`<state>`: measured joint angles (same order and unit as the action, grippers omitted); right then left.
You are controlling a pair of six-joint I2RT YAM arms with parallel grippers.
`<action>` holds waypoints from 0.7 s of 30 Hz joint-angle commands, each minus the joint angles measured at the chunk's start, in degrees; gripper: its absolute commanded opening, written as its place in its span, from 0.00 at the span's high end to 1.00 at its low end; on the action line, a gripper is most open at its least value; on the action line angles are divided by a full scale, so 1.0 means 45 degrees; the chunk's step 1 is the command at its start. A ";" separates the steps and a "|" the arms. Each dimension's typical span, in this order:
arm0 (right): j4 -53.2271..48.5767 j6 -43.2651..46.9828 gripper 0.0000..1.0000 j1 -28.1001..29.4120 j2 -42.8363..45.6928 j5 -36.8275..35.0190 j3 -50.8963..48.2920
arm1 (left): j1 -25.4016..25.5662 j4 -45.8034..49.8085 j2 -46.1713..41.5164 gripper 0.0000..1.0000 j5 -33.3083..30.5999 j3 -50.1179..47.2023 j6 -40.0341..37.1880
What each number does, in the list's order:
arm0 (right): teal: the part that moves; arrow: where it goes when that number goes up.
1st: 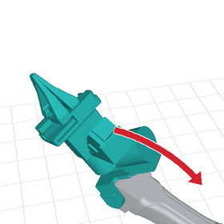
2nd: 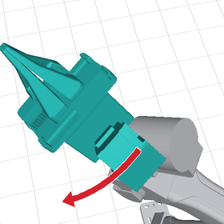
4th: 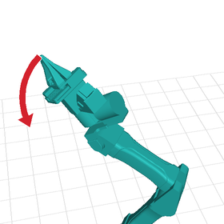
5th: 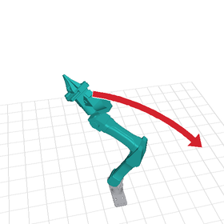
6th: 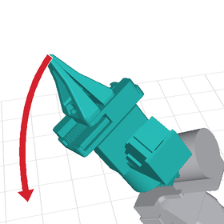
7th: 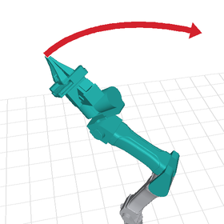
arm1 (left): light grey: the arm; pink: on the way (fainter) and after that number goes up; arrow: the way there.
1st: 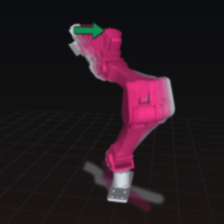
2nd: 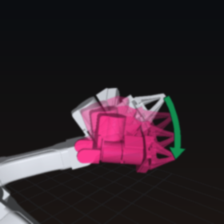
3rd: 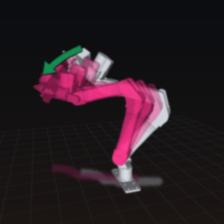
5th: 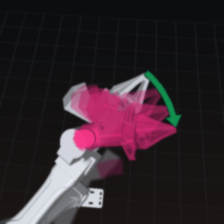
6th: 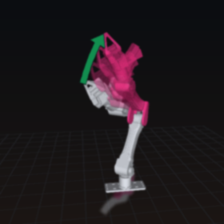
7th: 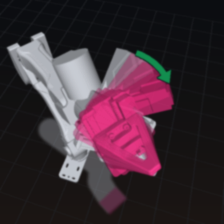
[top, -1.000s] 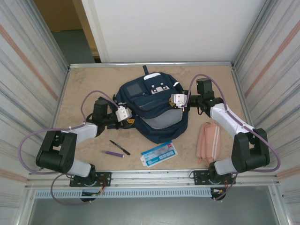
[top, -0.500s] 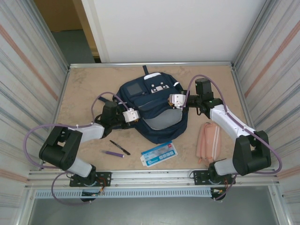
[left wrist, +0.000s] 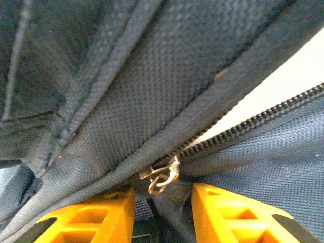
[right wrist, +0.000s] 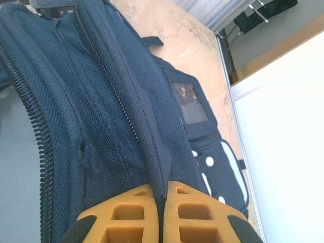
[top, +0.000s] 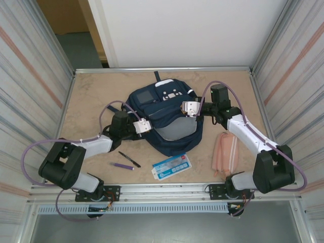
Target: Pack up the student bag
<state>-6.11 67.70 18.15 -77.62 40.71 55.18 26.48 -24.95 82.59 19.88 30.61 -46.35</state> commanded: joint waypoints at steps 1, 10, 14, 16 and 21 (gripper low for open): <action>0.0892 -0.0416 1.00 0.0353 0.0545 0.0959 0.0191 | 0.0131 -0.0303 -0.0060 0.68 0.0276 0.0051 0.0070; 0.0967 -0.0570 1.00 0.0445 0.0590 0.0832 0.0044 | 0.0088 -0.0578 -0.0147 0.87 0.0650 0.0130 0.0578; 0.0896 -0.0369 1.00 0.0295 0.0521 0.0667 -0.0039 | -0.0148 0.0019 -0.0295 1.00 0.0499 0.0229 0.0592; 0.0552 -0.0176 1.00 0.0301 0.0584 0.0577 -0.0008 | -0.0691 0.0398 -0.0376 1.00 0.0558 0.0384 0.1124; 0.0144 0.0304 1.00 0.0254 0.0570 0.0456 -0.0035 | -0.1884 0.1069 -0.0562 1.00 -0.0170 0.0769 0.2163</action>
<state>-6.63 67.24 19.11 -77.54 39.83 54.74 20.05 -21.65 82.08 21.41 31.70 -40.56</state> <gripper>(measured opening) 0.052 0.050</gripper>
